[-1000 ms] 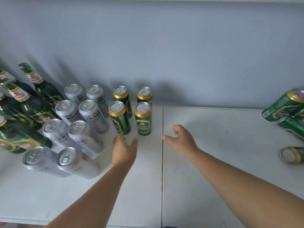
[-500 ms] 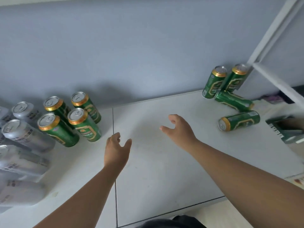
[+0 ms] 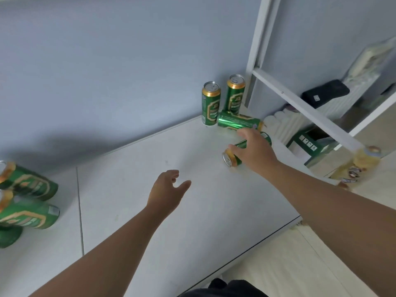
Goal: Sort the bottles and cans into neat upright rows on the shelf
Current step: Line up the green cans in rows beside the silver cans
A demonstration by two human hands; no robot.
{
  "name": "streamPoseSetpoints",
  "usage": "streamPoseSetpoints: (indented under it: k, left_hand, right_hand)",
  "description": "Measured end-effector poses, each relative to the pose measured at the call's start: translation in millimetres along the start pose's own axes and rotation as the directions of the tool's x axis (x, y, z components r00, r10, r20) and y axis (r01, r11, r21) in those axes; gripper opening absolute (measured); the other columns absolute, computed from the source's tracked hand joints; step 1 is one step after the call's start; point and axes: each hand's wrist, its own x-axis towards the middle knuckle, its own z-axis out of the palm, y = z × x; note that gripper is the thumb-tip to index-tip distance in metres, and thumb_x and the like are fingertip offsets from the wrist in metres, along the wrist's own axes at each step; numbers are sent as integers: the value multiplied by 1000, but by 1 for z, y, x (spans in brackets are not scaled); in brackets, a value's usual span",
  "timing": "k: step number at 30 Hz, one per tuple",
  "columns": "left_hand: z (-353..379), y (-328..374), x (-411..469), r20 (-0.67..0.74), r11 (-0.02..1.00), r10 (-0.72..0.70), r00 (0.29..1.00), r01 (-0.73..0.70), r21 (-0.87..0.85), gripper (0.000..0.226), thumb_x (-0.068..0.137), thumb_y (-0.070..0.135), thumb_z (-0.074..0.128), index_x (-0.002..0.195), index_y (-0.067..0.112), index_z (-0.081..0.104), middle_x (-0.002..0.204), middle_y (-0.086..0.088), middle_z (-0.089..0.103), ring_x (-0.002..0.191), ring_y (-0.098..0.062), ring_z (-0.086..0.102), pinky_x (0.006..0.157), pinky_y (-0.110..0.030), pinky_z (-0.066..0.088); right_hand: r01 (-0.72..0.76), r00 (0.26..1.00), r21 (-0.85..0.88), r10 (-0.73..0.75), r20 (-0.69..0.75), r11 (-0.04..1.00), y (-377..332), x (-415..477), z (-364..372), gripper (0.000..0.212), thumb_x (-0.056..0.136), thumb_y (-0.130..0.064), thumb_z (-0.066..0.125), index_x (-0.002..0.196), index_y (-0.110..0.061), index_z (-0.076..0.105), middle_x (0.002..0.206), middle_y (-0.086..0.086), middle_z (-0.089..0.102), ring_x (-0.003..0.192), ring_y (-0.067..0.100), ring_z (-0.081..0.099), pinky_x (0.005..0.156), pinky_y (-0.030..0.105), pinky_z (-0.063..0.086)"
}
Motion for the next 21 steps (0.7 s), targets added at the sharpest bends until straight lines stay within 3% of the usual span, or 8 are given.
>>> streamPoseSetpoints:
  k: [4,9,13,18,21]
  left_hand:
    - [31,36,22,69,999,40,997,-42,28,63,87,49,72,139,17,55,135,2,58,122,-12,57,95,-24,40]
    - [61,70,44,111,996,52,992,-60,72,71,84,55,73,142,20,51,137,2,55,126,-14,54,104,-33,44]
    - [77,86,57,147,993,64,987,-78,93,76,82,57,74,144,22,49,139,3,54,128,-15,51,106,-38,45]
    - [90,100,67,182,996,57,982,-69,61,83,80,58,74,150,27,40,147,6,51,134,-18,44,107,-38,41]
    - [98,111,71,187,996,63,980,-74,49,82,84,61,69,152,27,38,147,6,50,132,-18,42,105,-38,41]
  right_hand:
    - [-52,998,-9,51,-47,999,40,31,-33,56,88,-35,71,136,-10,54,129,8,60,120,24,58,100,42,49]
    - [-155,988,-66,155,-11,986,81,77,-46,51,86,-40,72,120,-4,59,119,14,63,111,32,61,90,41,52]
    - [-247,966,-27,248,66,969,92,97,-42,71,88,-43,71,143,-4,47,141,13,54,128,31,53,96,34,41]
    - [-241,964,-22,242,107,970,101,117,-29,76,86,-42,75,144,-4,45,139,14,54,123,29,55,86,27,37]
    - [-173,970,-59,180,163,983,102,132,-30,79,85,-45,74,148,-10,41,144,11,52,126,28,53,94,34,43]
